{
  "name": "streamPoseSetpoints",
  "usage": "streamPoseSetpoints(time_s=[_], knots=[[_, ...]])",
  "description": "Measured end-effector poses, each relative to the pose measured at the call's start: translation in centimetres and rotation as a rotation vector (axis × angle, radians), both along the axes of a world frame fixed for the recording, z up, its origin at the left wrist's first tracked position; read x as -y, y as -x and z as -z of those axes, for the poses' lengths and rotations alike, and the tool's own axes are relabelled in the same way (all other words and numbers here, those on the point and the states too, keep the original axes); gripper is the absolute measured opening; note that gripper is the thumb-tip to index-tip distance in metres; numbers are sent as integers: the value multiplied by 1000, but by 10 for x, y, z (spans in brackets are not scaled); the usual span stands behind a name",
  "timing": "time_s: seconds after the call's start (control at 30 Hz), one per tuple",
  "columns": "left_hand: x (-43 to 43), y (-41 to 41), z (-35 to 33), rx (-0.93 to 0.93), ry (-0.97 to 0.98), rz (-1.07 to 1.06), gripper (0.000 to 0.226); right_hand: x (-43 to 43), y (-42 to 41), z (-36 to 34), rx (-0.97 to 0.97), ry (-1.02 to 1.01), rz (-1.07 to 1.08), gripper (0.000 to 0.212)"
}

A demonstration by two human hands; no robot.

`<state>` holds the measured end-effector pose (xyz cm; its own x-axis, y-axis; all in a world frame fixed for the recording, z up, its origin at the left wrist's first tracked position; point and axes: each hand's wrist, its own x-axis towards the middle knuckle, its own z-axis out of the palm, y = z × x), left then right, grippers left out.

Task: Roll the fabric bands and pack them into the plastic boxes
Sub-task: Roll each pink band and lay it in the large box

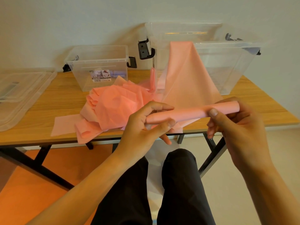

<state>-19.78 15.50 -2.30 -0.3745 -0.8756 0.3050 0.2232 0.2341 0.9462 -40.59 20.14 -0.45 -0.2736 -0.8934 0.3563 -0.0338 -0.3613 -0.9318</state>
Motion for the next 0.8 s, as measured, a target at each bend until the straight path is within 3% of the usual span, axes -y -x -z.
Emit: streamPoseSetpoints(time_s=[0.23,0.43,0.8], knots=[[0,3,4,-21,-32,18,18,0,-3,-2,-31,10,-18,31],[-2,2,4,-13,-32,11,29,1,-3,-2,-50,-4,31,33],[1,3,5,-10,18,-27,27,-3,-1,3,-15,18,-19,33]])
